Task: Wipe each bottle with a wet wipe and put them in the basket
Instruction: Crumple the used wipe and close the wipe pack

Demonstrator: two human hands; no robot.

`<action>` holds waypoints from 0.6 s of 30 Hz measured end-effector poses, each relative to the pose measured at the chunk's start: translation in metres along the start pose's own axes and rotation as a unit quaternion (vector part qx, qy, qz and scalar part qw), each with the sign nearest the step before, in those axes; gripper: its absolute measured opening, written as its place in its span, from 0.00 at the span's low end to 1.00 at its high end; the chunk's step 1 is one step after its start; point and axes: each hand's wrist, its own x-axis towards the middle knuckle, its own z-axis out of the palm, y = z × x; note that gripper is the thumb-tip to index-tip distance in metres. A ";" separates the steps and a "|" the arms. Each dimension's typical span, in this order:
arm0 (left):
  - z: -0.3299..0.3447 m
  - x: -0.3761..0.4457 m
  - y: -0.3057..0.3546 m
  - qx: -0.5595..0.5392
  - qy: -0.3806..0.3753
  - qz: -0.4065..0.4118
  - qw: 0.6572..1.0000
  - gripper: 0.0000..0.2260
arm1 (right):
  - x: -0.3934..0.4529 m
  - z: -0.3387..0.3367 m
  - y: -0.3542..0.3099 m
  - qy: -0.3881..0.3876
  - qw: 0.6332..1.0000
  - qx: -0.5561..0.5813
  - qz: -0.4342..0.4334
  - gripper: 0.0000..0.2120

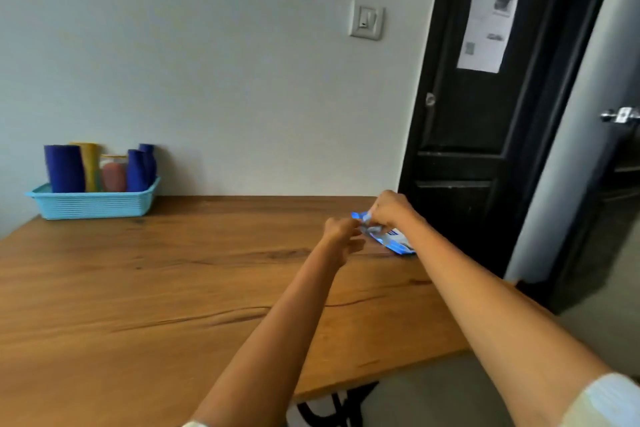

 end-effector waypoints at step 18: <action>0.120 -0.020 -0.057 -0.032 -0.175 -0.129 0.976 0.27 | -0.031 -0.040 0.113 -0.073 0.970 -0.109 0.206 0.09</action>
